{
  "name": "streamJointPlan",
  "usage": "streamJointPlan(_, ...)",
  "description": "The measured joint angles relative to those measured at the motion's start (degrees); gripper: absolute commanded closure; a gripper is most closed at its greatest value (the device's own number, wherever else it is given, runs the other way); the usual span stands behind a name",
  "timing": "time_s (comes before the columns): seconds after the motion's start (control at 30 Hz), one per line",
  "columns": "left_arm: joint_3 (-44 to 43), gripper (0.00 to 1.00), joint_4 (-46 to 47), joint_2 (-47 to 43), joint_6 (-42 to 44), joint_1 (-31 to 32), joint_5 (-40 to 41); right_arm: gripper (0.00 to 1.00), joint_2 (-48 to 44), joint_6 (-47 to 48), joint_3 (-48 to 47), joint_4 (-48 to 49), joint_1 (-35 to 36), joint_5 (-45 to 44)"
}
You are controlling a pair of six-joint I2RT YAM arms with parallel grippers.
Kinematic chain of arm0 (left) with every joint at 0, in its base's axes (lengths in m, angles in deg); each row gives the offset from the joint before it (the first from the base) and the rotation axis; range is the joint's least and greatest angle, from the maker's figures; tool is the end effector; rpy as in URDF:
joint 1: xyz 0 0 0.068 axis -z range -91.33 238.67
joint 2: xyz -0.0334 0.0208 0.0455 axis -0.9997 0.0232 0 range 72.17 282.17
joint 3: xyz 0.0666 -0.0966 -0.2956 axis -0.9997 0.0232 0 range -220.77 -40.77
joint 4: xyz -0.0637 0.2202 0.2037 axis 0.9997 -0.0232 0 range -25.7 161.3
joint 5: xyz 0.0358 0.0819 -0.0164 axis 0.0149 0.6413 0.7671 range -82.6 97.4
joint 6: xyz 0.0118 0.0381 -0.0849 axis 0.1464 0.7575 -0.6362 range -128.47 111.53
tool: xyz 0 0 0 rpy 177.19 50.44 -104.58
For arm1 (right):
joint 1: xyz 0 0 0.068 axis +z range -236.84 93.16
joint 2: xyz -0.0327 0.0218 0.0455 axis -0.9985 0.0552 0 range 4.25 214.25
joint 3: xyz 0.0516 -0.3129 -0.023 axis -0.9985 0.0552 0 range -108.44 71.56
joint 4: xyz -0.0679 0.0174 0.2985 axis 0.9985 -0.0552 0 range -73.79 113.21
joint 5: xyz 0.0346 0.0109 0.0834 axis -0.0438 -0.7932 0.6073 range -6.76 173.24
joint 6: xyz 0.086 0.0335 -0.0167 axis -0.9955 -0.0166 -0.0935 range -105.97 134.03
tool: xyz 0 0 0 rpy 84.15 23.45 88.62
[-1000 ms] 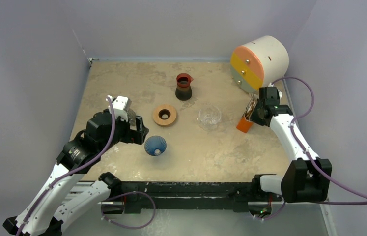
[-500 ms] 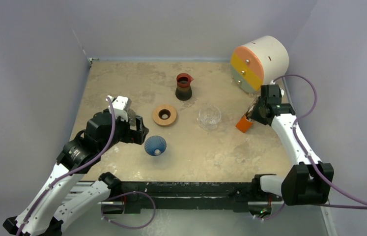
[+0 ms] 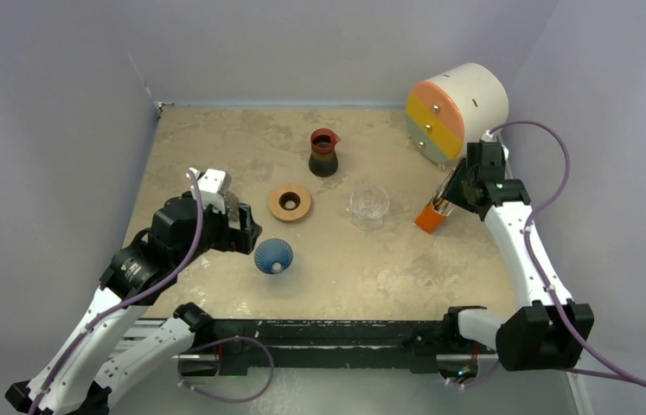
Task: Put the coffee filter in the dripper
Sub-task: Place the coffee filter holder at the center of the board, then pick up the coffee server from the center of the board.
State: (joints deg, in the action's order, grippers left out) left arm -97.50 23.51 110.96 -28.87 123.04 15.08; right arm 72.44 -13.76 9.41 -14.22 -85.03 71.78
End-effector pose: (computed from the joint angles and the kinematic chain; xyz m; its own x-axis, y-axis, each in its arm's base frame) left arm 0.1507 -0.0895 0.3766 -0.5468 -0.0447 -0.8361 0.2914 0.9260 -0.2400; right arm 0.3163 -0.0070 0.3226 -0.5555 0.4397 -0.7058 0.4208 0.8807 0.2175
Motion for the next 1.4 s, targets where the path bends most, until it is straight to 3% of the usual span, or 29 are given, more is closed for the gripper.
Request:
streamJointPlan(0.33, 0.0, 0.02, 0.02, 1.05, 0.0, 0.0, -0.02, 0.53, -1.86, 0.83, -5.51, -0.04, 2.58, 8.04)
streamJointPlan(0.8, 0.0, 0.02, -0.02, 2.19, -0.09, 0.0, 0.04, 0.39, 1.7, 1.64, -11.52, 0.74, 27.65, 3.15)
streamJointPlan(1.07, -0.76, 0.0, -1.57, 5.44, -2.4, 0.0, 5.99, 0.35, 1.9, 1.95, -7.65, 5.4, 35.45, 3.48)
streamJointPlan(1.27, -8.55, 0.0, -5.2, 14.56, -5.64, -0.33, 15.74, 0.34, 0.72, 1.92, -2.71, 5.68, 35.8, 3.48)
streamJointPlan(1.4, -12.2, 0.01, -5.2, 19.39, -6.64, -6.71, 16.57, 0.34, -2.36, 1.92, 0.79, 5.66, 35.8, 3.48)
